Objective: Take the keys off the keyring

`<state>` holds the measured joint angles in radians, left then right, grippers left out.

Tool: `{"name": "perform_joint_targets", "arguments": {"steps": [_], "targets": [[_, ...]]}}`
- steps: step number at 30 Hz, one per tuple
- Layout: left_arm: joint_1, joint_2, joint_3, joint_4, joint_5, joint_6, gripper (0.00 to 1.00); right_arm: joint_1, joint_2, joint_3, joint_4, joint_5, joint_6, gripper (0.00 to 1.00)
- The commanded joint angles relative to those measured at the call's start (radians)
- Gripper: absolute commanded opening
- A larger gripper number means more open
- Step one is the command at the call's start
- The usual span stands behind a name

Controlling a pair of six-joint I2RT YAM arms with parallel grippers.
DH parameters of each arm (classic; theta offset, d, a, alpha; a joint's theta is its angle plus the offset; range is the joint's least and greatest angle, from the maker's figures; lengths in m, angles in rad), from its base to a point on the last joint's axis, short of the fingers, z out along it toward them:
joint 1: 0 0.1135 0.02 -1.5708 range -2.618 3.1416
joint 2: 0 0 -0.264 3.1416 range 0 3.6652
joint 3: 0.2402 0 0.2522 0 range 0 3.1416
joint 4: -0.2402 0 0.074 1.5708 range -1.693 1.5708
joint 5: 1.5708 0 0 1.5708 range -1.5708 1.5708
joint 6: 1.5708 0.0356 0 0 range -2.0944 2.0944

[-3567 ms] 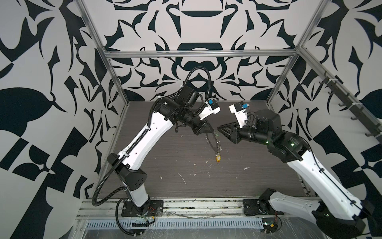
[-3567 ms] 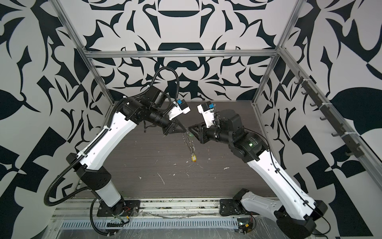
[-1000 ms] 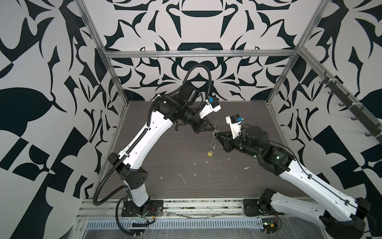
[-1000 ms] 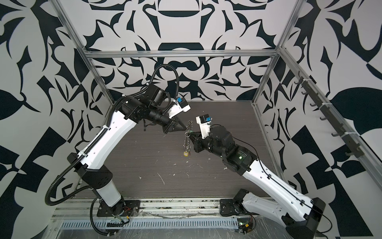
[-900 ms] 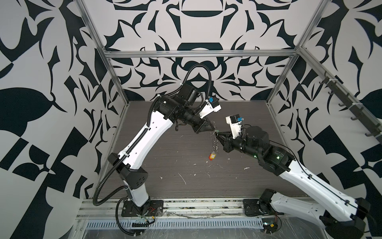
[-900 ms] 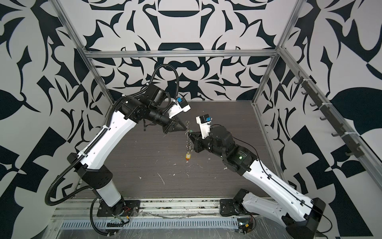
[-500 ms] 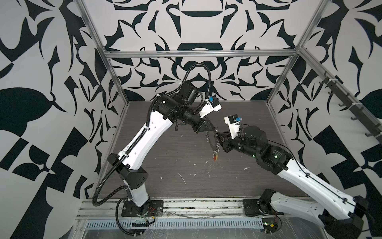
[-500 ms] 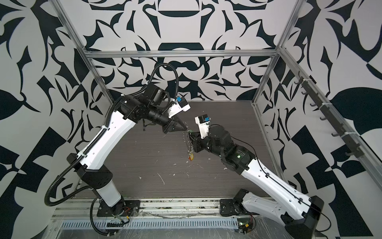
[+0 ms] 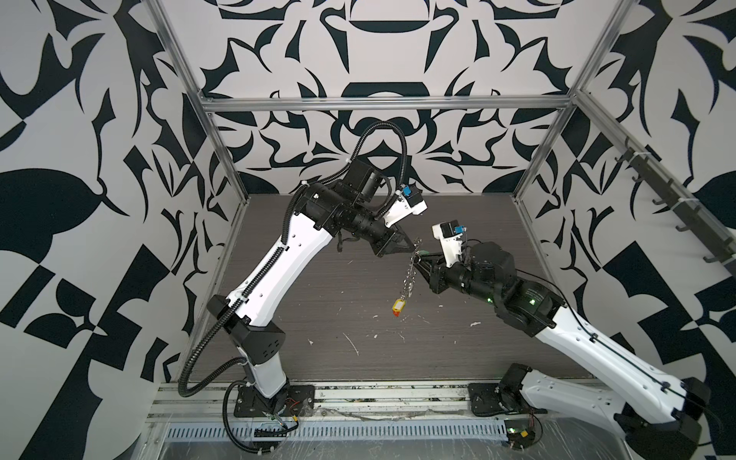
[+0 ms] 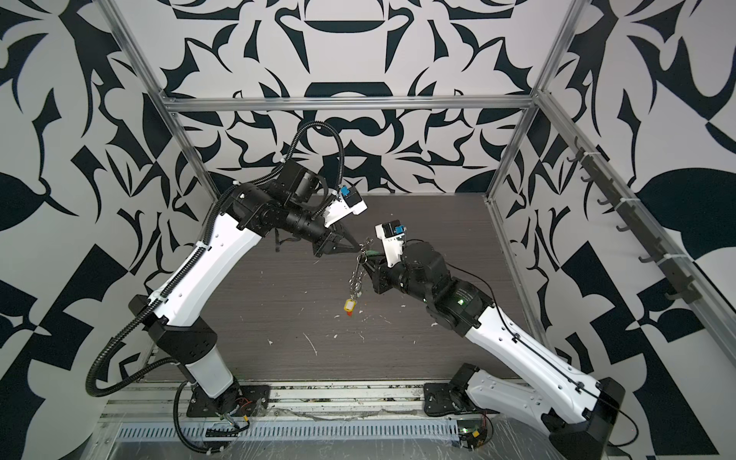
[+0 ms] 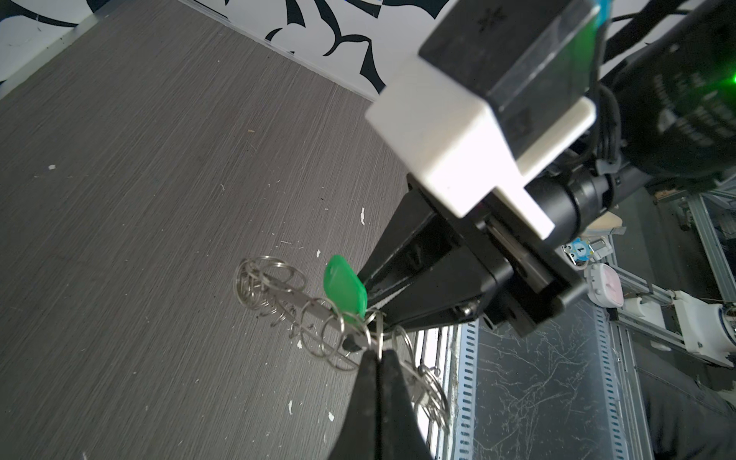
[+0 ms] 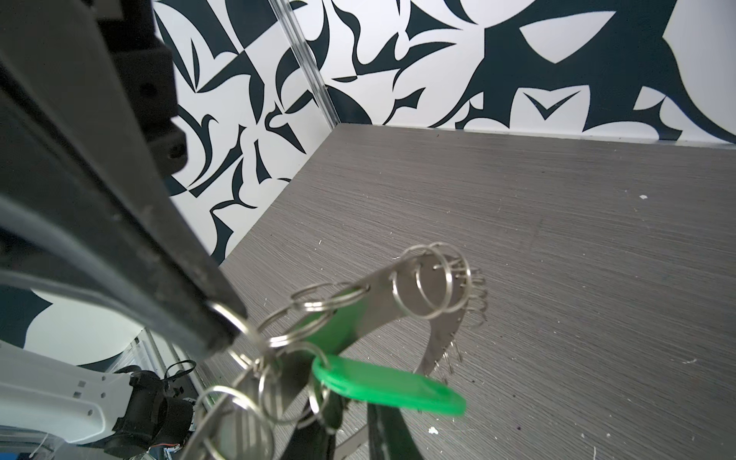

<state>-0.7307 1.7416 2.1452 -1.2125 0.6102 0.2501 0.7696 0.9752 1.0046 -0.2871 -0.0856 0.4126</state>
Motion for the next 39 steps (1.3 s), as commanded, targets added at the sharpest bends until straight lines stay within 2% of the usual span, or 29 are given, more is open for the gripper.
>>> {"name": "perform_joint_targets", "arguments": {"steps": [1,12,20,39], "targets": [[-0.001,0.006,0.023,-0.036,0.039,-0.003,0.00,0.007,-0.024,0.029,0.028,-0.004,-0.015,0.20],[-0.001,0.008,0.022,-0.050,0.059,0.004,0.00,0.008,-0.021,0.043,0.020,-0.013,-0.033,0.15],[-0.001,0.011,0.018,-0.057,0.051,0.016,0.00,0.009,-0.036,0.051,-0.016,-0.009,-0.047,0.00],[-0.001,0.006,-0.014,-0.063,0.008,0.050,0.00,0.010,-0.015,0.142,-0.223,-0.030,-0.081,0.00]]}}
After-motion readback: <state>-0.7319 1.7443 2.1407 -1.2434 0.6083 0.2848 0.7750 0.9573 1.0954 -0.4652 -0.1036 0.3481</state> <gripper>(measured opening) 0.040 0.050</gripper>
